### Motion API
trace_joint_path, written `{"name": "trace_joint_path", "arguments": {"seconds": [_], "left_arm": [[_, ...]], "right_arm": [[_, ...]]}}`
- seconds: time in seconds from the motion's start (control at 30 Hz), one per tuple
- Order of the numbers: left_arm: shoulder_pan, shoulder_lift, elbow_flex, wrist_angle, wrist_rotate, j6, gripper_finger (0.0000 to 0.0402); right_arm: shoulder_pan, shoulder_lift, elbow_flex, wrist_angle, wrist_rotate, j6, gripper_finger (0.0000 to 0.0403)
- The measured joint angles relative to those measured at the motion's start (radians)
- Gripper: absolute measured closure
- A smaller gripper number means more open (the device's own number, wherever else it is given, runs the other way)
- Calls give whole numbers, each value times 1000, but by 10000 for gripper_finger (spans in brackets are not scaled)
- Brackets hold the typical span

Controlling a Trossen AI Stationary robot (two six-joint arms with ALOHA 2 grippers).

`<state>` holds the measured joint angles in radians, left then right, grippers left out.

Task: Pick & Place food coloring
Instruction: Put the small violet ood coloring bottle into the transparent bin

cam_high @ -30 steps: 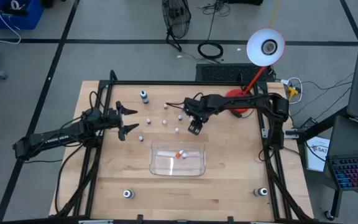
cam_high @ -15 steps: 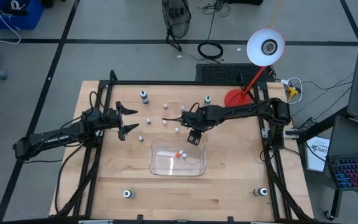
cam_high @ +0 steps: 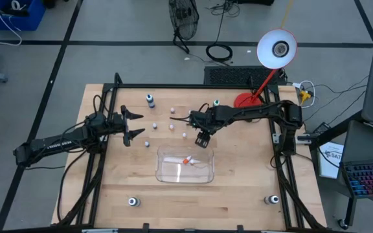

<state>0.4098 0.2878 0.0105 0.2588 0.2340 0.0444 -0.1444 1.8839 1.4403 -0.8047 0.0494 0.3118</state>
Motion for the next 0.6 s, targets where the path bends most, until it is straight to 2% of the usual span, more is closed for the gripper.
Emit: {"name": "trace_joint_path", "arguments": {"seconds": [0.13, 0.3, 0.6], "left_arm": [[0, 0, 0, 0, 0, 0, 96], [0, 0, 0, 0, 0, 0, 96], [0, 0, 0, 0, 0, 0, 96]], "right_arm": [[0, 0, 0, 0, 0, 29, 211], [-5, 1, 0, 0, -14, 345, 211], [-12, 1, 0, -9, -114, 504, 211]]}}
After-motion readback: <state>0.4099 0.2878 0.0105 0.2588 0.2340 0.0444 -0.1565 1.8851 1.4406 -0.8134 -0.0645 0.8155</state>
